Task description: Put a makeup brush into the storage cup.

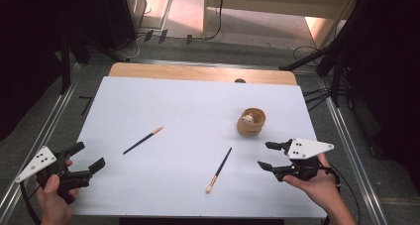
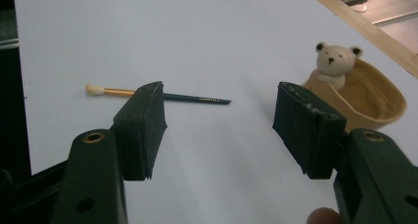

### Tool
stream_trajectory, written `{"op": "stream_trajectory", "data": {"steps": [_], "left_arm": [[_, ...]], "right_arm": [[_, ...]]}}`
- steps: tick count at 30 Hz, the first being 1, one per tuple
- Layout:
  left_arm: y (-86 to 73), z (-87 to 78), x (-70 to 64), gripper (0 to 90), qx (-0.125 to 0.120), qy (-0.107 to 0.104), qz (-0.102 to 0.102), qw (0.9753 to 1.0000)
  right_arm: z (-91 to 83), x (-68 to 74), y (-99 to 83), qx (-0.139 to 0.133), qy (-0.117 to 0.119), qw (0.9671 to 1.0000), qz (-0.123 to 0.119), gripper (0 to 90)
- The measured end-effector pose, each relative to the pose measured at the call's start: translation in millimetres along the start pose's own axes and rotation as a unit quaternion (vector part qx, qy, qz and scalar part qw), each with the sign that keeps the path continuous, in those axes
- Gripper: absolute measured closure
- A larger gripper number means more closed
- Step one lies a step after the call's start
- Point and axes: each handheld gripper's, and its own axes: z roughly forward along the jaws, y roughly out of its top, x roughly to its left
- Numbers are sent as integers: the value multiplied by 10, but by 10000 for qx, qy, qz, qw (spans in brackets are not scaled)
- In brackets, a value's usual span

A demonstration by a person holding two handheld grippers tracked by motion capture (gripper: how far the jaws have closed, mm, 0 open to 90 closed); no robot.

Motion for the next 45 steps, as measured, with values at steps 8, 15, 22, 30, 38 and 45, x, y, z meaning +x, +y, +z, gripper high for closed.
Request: {"op": "stream_trajectory", "data": {"steps": [8, 15, 22, 30, 38, 45], "left_arm": [[-6, -23, 20, 0, -13, 27, -48, 10000], [-4, -9, 6, 0, 18, -46, 21, 10000], [-5, 5, -3, 0, 32, -51, 39, 10000], [-8, -3, 2, 0, 62, -51, 47, 10000], [-8, 5, -3, 0, 78, -65, 48, 9999], [-6, 8, -12, 0, 94, -77, 65, 9999]], "right_arm": [[142, -62, 151, 290, 308, 9982, -437, 394], [276, -110, 227, 556, 1071, 9898, -755, 489], [474, -58, 306, 1042, 1421, 9726, -1516, 507], [639, -57, 375, 1318, 1482, 9605, -1952, 538], [798, -1, 468, 1618, 1633, 9408, -2492, 573], [870, 6, 496, 1694, 1678, 9328, -2704, 588]]}}
